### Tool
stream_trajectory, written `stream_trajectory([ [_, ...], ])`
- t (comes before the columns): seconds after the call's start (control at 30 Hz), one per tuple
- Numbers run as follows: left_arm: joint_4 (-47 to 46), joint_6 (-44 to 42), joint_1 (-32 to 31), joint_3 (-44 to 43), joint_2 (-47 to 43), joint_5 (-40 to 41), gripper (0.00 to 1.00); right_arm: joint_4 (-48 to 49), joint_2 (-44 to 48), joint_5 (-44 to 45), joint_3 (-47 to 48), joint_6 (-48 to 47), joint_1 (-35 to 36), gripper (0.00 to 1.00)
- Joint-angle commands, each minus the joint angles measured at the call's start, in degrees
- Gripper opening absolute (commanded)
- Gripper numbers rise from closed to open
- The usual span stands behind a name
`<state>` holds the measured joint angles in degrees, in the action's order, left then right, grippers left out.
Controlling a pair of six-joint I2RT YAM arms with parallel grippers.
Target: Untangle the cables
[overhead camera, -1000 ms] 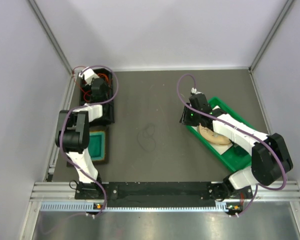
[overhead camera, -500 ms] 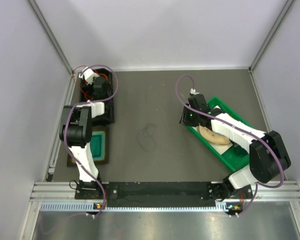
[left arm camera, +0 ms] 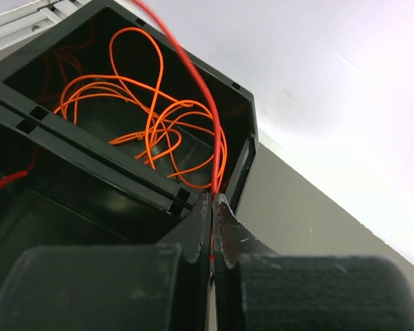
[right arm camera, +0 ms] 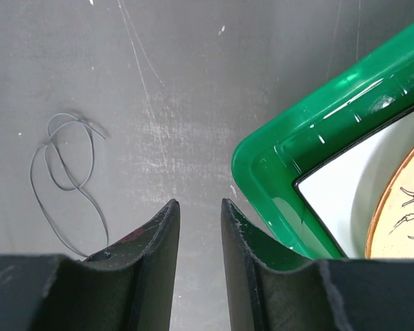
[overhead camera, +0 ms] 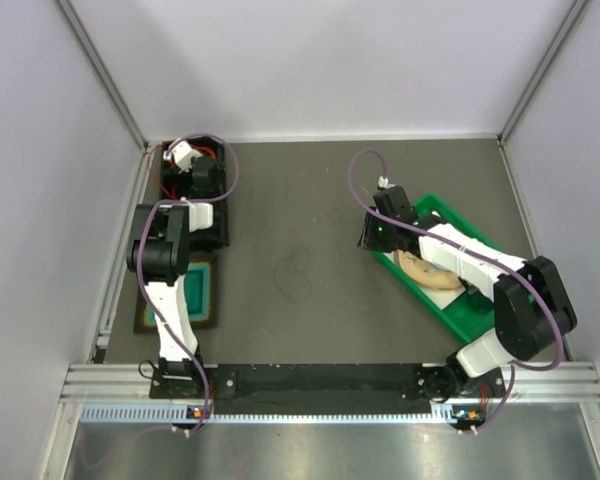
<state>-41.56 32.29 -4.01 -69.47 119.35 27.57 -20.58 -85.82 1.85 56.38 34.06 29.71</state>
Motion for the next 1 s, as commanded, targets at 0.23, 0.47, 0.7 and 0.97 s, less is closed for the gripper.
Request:
stream_trajectory([
  [0.23, -7.0, 4.0, 0.1, 10.6, -8.9, -1.3, 0.04, 2.1, -1.9, -0.4, 4.0, -0.6, -0.3, 0.31],
  [0.47, -4.7, 4.9, 0.1, 13.6, -12.3, -1.8, 0.32, 2.1, -2.2, -0.5, 4.1, -0.8, -0.4, 0.31],
  [0.7, 1.6, 1.2, 0.1, 9.5, -15.5, -5.4, 0.35, 2.2, -1.5, -0.9, 3.9, -0.8, -0.4, 0.31],
  [0.97, 10.3, -2.0, 0.1, 4.6, -20.9, -6.3, 0.52, 2.3, -1.1, -0.9, 3.6, -0.7, -0.3, 0.31],
])
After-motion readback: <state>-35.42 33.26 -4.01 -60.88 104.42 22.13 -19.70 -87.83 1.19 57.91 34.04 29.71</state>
